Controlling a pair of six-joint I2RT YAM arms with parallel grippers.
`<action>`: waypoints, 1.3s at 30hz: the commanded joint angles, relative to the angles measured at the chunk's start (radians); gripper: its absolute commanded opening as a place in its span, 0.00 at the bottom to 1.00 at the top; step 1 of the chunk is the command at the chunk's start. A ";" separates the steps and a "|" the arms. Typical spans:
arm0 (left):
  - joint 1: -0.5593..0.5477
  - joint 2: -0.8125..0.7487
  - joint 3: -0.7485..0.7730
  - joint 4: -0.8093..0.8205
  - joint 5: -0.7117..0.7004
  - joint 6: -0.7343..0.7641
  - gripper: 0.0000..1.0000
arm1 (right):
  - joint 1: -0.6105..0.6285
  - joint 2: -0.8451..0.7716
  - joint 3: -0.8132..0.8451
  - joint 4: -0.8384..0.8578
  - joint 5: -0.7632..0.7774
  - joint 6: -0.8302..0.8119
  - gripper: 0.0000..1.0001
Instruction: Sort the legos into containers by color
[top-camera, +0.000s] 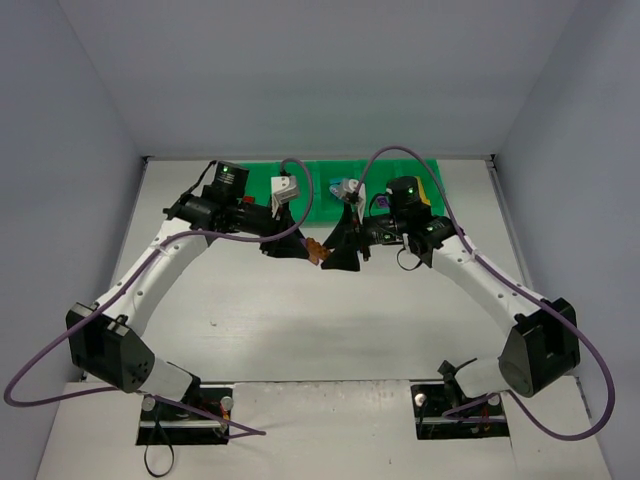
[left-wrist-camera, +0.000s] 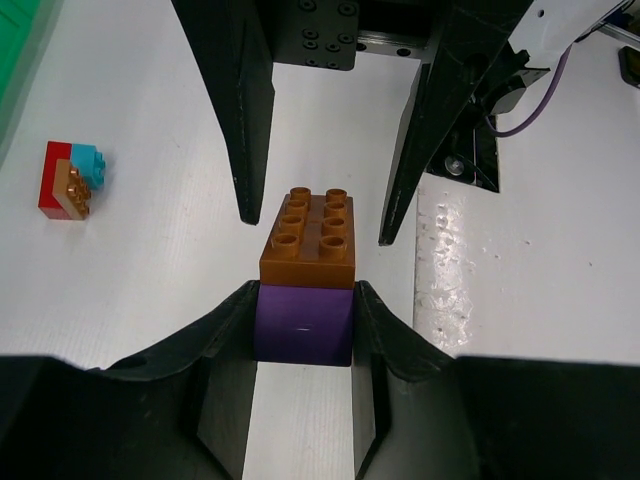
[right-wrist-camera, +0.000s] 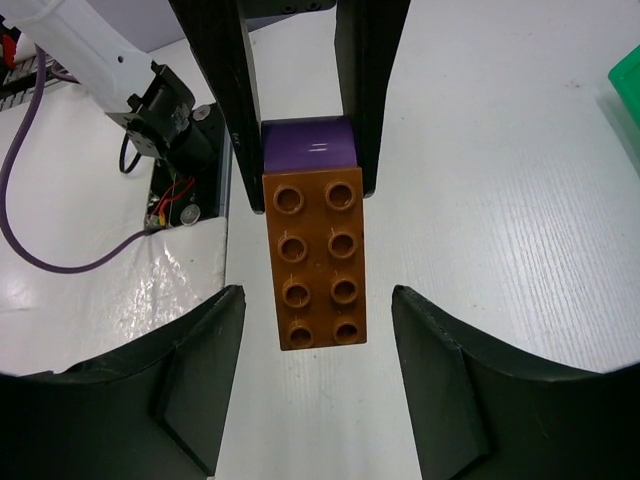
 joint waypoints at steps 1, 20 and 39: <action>0.001 -0.045 0.015 0.020 0.056 0.031 0.00 | 0.010 0.008 0.031 0.027 -0.022 -0.016 0.56; -0.001 -0.011 -0.016 -0.014 0.039 0.028 0.00 | 0.021 0.032 0.071 0.027 0.022 -0.028 0.02; 0.019 0.011 -0.086 -0.025 -0.246 -0.071 0.00 | -0.020 0.072 0.115 0.010 0.229 0.019 0.00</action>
